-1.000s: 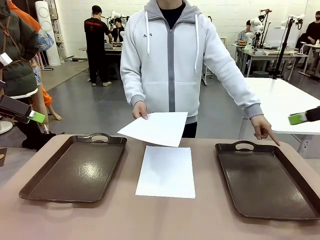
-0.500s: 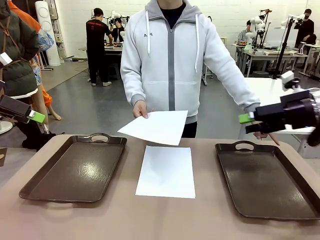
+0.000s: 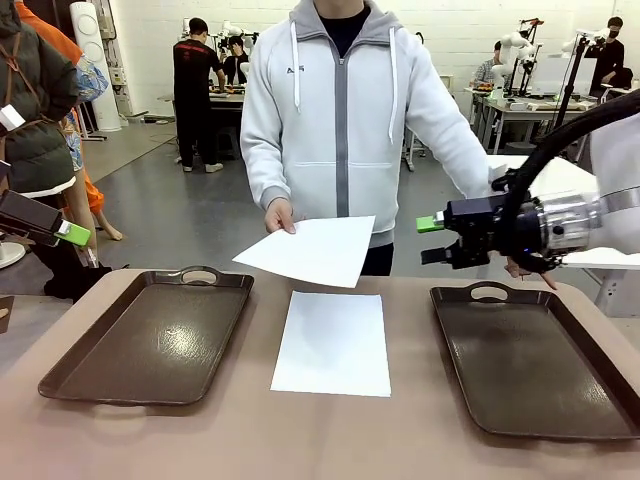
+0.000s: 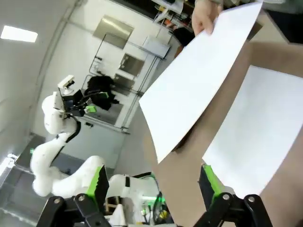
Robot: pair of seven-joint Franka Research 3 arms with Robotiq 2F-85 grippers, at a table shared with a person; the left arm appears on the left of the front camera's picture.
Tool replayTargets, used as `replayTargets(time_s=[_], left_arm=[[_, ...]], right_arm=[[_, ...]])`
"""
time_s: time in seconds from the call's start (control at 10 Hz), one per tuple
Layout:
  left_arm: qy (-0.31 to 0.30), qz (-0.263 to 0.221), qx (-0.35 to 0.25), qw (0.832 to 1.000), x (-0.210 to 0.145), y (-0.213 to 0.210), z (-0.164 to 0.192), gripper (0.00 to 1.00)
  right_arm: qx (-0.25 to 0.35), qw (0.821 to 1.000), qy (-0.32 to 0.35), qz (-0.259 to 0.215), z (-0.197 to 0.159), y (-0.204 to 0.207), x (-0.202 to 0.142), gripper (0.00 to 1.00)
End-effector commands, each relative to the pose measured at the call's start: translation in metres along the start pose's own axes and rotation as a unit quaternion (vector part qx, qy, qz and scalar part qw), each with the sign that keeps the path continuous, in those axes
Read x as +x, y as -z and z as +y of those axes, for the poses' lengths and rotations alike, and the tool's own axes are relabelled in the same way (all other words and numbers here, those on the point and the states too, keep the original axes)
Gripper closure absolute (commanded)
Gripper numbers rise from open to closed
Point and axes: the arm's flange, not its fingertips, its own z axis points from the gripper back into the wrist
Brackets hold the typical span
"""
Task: Sort the A4 documents.
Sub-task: Receive the A4 Paper.
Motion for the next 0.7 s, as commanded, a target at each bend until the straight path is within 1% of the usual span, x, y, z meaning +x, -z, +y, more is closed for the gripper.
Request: replayTargets(time_s=[0.0,0.1,0.4,0.6], left_arm=[[0.003,-0.003,-0.009,1.000,0.000,0.000,0.001,0.00],[0.003,-0.003,-0.009,1.000,0.000,0.000,0.001,0.00],[0.003,-0.003,-0.009,1.000,0.000,0.000,0.001,0.00],[0.003,-0.003,-0.009,1.000,0.000,0.000,0.001,0.00]], right_arm=[[0.009,1.000,0.030,0.004,-0.015,0.009,0.016,0.00],[0.014,0.999,0.043,0.004,-0.022,0.016,0.018,0.00],[0.057,0.995,0.083,-0.004,-0.041,0.038,0.025,0.00],[0.069,0.993,0.097,-0.006,-0.049,0.051,0.028,0.00]])
